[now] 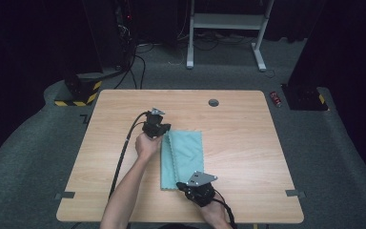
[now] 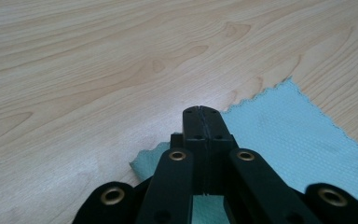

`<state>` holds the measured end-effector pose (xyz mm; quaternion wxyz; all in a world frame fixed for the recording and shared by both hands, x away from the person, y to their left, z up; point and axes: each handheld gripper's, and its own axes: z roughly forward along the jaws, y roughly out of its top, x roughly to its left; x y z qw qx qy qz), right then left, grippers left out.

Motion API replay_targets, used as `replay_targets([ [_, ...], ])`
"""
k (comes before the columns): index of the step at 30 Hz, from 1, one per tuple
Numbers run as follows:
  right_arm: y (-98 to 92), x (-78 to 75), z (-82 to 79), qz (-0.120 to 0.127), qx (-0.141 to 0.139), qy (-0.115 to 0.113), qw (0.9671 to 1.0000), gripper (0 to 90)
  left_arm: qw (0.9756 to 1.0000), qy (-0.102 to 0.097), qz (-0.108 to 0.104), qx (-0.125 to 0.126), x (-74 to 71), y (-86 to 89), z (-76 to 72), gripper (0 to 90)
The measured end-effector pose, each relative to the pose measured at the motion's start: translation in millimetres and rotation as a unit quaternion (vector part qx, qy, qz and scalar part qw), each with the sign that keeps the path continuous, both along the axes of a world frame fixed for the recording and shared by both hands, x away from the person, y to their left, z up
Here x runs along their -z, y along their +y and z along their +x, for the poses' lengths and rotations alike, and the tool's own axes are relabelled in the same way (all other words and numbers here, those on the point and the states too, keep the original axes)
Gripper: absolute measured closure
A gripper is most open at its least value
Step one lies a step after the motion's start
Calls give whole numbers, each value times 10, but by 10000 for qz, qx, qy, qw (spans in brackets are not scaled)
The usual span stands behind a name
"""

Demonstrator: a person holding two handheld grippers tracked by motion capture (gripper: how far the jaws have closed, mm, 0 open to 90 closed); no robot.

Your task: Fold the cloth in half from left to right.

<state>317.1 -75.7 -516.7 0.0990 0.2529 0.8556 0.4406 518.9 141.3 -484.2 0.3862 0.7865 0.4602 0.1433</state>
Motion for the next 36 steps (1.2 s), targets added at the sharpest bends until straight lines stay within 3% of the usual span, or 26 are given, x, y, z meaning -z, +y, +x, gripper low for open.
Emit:
replay_targets([
  [8, -92, 4, -23, 65, 58, -32, 10000, 900, 9999, -38, 75, 121, -16, -143, 13, 900],
  [25, -278, -2, -48, 79, 276, -82, 9996, 900, 9998, -64, 45, 191, -24, -269, 36, 900],
  [36, -390, 0, -78, 5, 424, -90, 9991, 900, 9994, -54, -13, 342, -38, -453, 61, 900],
])
